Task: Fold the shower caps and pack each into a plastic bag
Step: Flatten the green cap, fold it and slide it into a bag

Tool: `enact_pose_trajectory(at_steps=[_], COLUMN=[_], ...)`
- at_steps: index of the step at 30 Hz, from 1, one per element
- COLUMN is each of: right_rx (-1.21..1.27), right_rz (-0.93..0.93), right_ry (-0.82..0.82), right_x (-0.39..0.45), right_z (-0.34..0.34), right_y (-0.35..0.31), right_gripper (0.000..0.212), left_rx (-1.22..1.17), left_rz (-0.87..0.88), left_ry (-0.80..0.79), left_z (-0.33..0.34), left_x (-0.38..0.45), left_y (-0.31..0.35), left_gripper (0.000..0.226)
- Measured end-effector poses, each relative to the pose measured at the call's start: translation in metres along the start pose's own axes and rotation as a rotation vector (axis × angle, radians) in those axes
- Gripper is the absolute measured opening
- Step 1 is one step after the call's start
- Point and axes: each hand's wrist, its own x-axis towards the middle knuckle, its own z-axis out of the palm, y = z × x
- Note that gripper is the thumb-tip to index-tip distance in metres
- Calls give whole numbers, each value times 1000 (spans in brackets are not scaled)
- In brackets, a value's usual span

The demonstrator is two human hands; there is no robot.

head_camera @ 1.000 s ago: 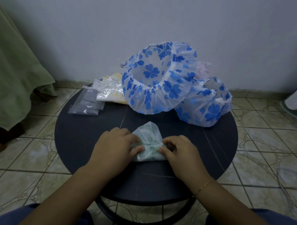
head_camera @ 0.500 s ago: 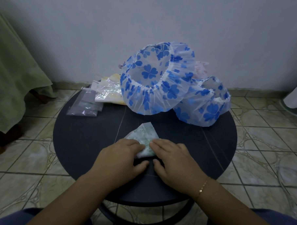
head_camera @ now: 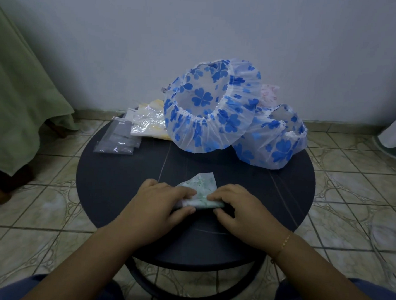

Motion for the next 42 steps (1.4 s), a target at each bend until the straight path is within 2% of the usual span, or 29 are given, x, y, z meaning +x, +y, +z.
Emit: enact_pose_trajectory(at_steps=[3, 7, 10, 13, 18, 21, 25, 27, 31, 35, 39, 42], right_rx=[70, 191, 253, 321, 333, 231, -193, -306, -318, -380, -354, -338], right_rz=[85, 205, 257, 322, 460, 456, 257, 137, 127, 163, 184, 203], right_ry=[44, 88, 83, 90, 158, 270, 355, 314, -5, -113, -159, -173], right_x=[4, 14, 21, 29, 41, 43, 36, 31, 27, 31, 34, 35], right_z=[0, 2, 2, 3, 7, 10, 23, 28, 26, 27, 28, 26], right_y=[0, -3, -5, -6, -5, -7, -12, -16, -19, -12, -8, -9], right_gripper=[27, 11, 14, 16, 29, 32, 38, 53, 84, 87, 85, 73], left_rx=[-57, 47, 119, 141, 214, 225, 251, 252, 283, 187, 125, 110], left_rz=[-32, -36, 9, 27, 2, -10, -22, -22, -43, -81, -113, -116], left_ry=[77, 171, 240, 215, 72, 44, 28, 16, -23, -64, -94, -94], left_z=[-1, 7, 13, 21, 28, 32, 34, 36, 40, 40, 40, 40], left_x=[4, 7, 6, 2, 2, 7, 12, 13, 16, 21, 23, 23], left_y=[-1, -2, 4, 7, 4, 3, 4, 2, -2, 0, -1, -2], left_gripper=[49, 43, 35, 40, 54, 58, 61, 62, 62, 76, 78, 76])
